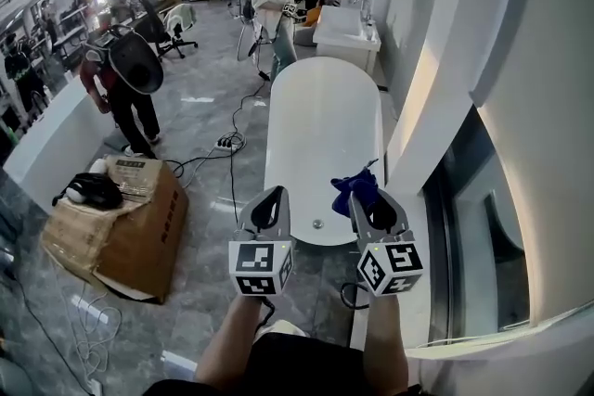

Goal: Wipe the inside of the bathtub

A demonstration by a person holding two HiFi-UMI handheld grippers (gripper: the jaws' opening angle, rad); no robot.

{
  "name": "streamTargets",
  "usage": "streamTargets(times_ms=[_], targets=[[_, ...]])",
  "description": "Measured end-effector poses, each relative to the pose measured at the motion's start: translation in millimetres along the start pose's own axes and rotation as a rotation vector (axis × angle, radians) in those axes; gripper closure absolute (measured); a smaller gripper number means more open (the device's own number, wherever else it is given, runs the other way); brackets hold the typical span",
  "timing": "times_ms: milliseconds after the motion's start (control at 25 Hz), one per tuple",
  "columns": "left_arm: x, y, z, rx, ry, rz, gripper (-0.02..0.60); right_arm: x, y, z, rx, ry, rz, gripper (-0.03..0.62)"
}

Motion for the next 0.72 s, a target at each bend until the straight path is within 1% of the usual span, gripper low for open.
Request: streamTargets(times_ms=[80, 160, 240, 360, 480, 600, 720], targets=[[-1, 8, -3, 0.022, -0.014, -0.016, 0.578, 8, 10, 19, -0.015, 0.065, -0.025, 0.462], [-4, 13, -5, 0.024, -0.023, -0.035, 0.578, 15, 18, 33, -0.035, 0.112, -0.047, 0.462], [-8, 15, 0, 0.024, -0.010, -0.050, 0.578, 22, 20, 46, -0.045, 0.147, -0.054, 0.462], [-13, 18, 11, 0.041, 0.029, -0.062, 0.578, 25, 21, 59, -0.049, 0.184, -0.059, 0.462], [-17, 20, 13, 0.032, 0.047, -0.069, 0.578, 21, 22, 60, -0.057, 0.183, -0.056, 0.462], [-19, 16, 7, 0.034, 0.037, -0.065, 0.578, 14, 22, 55, -0.054, 0.158, -0.058, 0.462], [-20, 12, -1, 0.071, 0.019, -0.056, 0.578, 7, 21, 47, -0.041, 0.116, -0.057, 0.462]])
Point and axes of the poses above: the fingertips, and each gripper's own axes: x backward along the fingers, z to its right, y out of its underside, the point moved 6 cm from there along x, backward along the fingers, and after that the axes turned 6 degrees about z, right-handed, at the moved point
